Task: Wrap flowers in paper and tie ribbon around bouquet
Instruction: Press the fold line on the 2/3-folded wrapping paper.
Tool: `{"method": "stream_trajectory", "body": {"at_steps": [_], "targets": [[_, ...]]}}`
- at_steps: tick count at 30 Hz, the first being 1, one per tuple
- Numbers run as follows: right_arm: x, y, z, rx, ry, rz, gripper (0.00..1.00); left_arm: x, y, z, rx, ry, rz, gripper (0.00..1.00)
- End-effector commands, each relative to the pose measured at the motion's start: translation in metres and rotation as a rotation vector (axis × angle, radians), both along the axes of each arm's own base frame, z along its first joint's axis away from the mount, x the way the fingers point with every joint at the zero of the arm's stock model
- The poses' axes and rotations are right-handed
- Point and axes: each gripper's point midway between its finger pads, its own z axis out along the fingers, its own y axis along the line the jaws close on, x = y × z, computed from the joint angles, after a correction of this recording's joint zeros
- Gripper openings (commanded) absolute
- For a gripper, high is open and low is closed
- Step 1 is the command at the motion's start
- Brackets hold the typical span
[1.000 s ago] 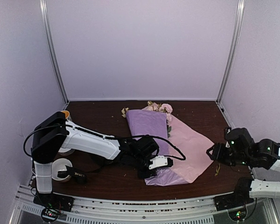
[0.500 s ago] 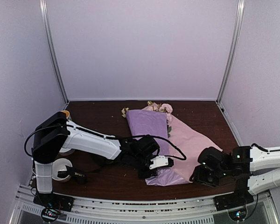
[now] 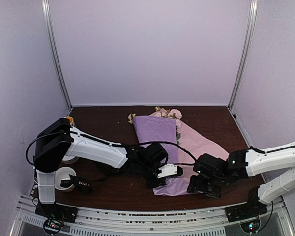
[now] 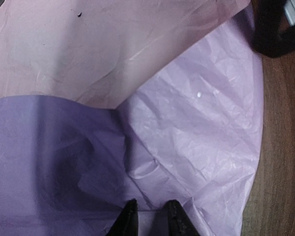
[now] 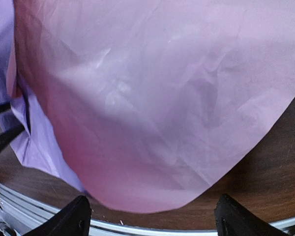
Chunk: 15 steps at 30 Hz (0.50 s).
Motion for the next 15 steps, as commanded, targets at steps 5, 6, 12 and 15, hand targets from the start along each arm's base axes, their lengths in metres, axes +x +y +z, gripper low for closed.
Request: {"method": "stream_trajectory", "body": {"at_steps": [5,6,12,15], "targets": [[0.021,0.002,-0.012,0.107,0.001,-0.247,0.82,-0.009,0.011,-0.024,0.066,0.051,-0.006,0.24],[0.02,0.002,-0.014,0.102,0.011,-0.249,0.81,-0.009,0.011,-0.024,0.066,0.049,-0.007,0.24],[0.007,-0.008,-0.03,0.101,0.072,-0.289,0.64,-0.009,0.01,-0.023,0.07,0.043,-0.019,0.24],[0.008,-0.011,-0.027,0.099,0.06,-0.298,0.51,-0.007,0.01,-0.021,0.07,0.036,-0.013,0.24]]}}
